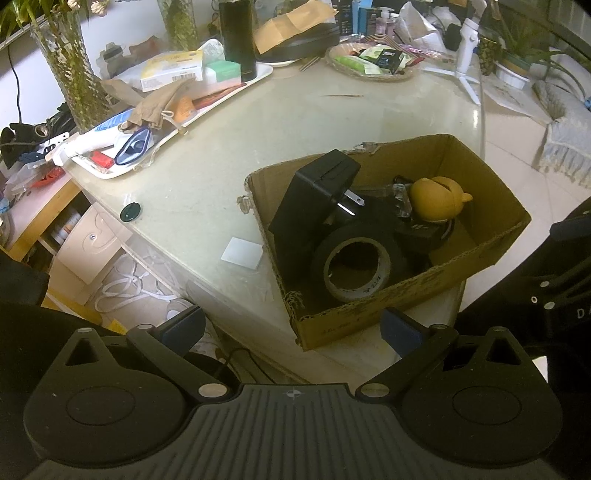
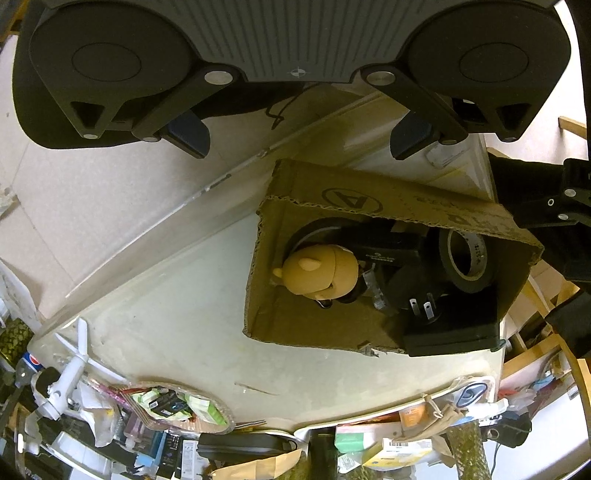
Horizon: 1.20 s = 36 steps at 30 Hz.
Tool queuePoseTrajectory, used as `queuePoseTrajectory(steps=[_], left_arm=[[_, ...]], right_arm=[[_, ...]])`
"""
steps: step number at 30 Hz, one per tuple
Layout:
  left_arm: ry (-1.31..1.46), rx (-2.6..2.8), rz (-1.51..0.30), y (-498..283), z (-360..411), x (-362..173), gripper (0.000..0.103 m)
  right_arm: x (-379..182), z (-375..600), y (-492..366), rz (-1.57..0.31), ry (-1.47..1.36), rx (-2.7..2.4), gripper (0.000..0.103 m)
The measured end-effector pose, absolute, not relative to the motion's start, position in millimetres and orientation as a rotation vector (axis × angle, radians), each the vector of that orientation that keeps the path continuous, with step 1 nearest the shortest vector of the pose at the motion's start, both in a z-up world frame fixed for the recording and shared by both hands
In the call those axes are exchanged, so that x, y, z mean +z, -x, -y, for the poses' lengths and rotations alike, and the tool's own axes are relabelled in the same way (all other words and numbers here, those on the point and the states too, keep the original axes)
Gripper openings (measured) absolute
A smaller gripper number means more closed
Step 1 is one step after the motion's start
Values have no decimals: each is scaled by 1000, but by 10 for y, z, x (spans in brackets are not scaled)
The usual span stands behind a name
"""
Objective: Organize rigid objects
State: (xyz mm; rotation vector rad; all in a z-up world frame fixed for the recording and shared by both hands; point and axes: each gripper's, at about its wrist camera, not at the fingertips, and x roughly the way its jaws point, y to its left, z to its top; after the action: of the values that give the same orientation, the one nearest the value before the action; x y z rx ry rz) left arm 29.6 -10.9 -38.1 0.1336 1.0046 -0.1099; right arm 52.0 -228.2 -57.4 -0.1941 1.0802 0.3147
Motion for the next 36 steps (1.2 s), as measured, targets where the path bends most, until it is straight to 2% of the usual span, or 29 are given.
queuePoseTrajectory(steps=[36], left_arm=[[-151, -125, -1013, -288, 168, -404, 103]], right_arm=[[-554, 2250, -483, -1071, 195, 364, 103]])
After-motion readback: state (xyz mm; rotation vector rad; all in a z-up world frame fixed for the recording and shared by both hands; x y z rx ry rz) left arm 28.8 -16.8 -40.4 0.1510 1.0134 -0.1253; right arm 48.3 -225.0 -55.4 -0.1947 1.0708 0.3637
